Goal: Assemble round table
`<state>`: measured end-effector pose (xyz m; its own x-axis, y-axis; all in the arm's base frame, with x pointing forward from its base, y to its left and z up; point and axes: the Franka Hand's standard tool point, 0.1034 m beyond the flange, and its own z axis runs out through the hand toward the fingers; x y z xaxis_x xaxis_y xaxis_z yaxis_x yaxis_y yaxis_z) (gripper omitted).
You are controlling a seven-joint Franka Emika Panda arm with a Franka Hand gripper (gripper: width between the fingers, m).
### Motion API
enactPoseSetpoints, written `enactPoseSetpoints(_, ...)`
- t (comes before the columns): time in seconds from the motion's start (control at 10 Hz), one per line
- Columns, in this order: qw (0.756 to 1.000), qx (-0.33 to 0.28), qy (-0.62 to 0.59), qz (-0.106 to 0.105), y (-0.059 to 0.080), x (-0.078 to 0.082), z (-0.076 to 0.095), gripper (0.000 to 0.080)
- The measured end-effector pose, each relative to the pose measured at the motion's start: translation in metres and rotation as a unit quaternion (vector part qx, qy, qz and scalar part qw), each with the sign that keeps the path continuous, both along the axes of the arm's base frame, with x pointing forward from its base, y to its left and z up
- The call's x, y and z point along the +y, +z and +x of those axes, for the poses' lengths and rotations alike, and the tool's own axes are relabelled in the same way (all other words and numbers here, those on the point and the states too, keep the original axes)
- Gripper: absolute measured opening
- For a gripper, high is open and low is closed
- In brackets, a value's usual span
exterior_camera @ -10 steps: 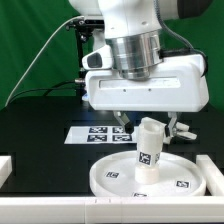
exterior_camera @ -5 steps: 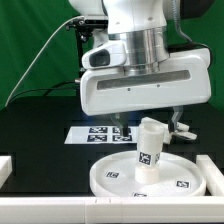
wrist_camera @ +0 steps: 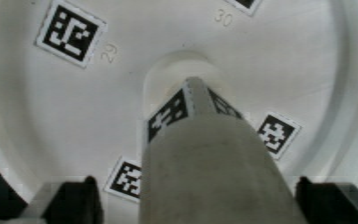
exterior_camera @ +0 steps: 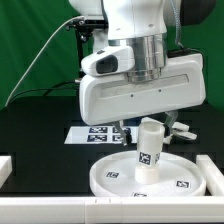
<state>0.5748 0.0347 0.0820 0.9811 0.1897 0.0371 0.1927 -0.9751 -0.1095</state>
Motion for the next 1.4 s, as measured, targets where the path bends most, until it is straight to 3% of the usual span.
enactPoseSetpoints(0.1,1.000,0.000,0.000,0.000,0.000,0.000,0.000,0.0399)
enactPoseSetpoints(0.4,0.997,0.008,-0.079,0.001,0.000,-0.001,0.000,0.0403)
enactPoseSetpoints(0.6,0.975,0.013,-0.222,0.002,-0.001,-0.004,-0.001,0.0403)
enactPoseSetpoints(0.7,0.954,0.016,-0.299,0.005,-0.001,-0.005,-0.001,0.0403)
enactPoseSetpoints(1.1,0.819,0.044,-0.571,0.032,-0.001,-0.008,-0.009,0.0407)
enactPoseSetpoints(1.3,0.802,0.049,-0.595,0.033,-0.001,-0.007,-0.009,0.0407)
enactPoseSetpoints(1.4,0.756,0.062,-0.650,0.042,-0.002,-0.007,-0.011,0.0407)
